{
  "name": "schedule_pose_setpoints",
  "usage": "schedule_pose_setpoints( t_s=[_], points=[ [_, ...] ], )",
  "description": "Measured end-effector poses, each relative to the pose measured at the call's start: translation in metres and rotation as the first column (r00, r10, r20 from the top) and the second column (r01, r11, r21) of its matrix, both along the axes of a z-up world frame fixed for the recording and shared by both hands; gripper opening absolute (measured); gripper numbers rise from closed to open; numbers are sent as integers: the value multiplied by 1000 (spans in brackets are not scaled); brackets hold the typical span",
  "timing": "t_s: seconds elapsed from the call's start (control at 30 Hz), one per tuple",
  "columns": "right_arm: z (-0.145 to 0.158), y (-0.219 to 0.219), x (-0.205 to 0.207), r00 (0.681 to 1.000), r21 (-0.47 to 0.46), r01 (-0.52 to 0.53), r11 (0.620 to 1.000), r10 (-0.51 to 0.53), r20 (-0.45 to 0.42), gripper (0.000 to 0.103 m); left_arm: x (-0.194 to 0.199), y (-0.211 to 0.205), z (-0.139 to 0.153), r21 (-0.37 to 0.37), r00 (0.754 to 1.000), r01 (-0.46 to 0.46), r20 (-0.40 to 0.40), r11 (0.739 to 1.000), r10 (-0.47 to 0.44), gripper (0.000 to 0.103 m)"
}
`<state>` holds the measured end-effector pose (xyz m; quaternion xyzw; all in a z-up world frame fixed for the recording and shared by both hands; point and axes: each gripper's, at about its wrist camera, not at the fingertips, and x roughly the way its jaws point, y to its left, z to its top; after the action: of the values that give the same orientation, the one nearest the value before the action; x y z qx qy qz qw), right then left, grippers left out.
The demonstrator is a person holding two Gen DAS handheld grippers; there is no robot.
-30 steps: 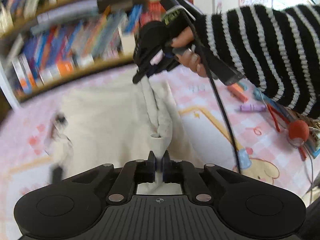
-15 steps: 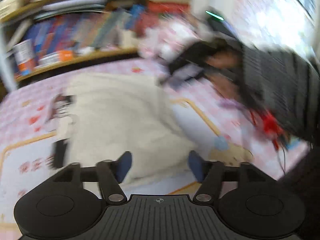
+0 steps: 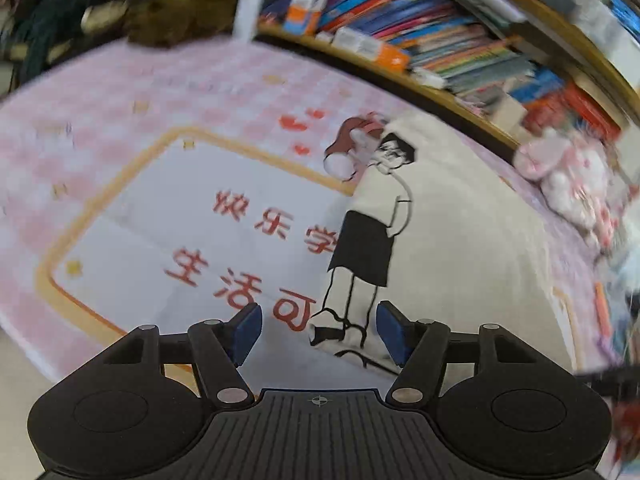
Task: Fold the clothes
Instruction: 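Hold the folded end with the right tool while the left tool pinches the fold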
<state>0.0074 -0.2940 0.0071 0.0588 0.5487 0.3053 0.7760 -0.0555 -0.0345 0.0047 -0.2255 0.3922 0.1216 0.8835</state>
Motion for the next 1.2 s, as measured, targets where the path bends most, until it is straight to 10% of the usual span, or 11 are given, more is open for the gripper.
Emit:
schedule_pose_setpoints(
  t_s=[0.13,0.63,0.8,0.93,1.2],
  points=[
    [-3,4,-1,1000,-6,-1,1000,1,-8,15,11,8,-4,-105,998,-48,-41,993,44,10],
    [-7,-15,8,999,61,-13,998,16,-46,15,-33,32,1,-170,975,-217,14,961,223,0],
    [-7,-18,9,999,67,-21,998,24,-48,15,-51,40,2,-173,959,-273,31,946,283,13],
    [-8,-20,8,999,74,-15,997,19,-46,15,-49,37,3,-147,963,-264,22,953,270,61],
    [-7,-19,0,999,33,29,999,-28,-36,31,3,1,6,-21,993,-93,-74,995,92,57]
  ],
)
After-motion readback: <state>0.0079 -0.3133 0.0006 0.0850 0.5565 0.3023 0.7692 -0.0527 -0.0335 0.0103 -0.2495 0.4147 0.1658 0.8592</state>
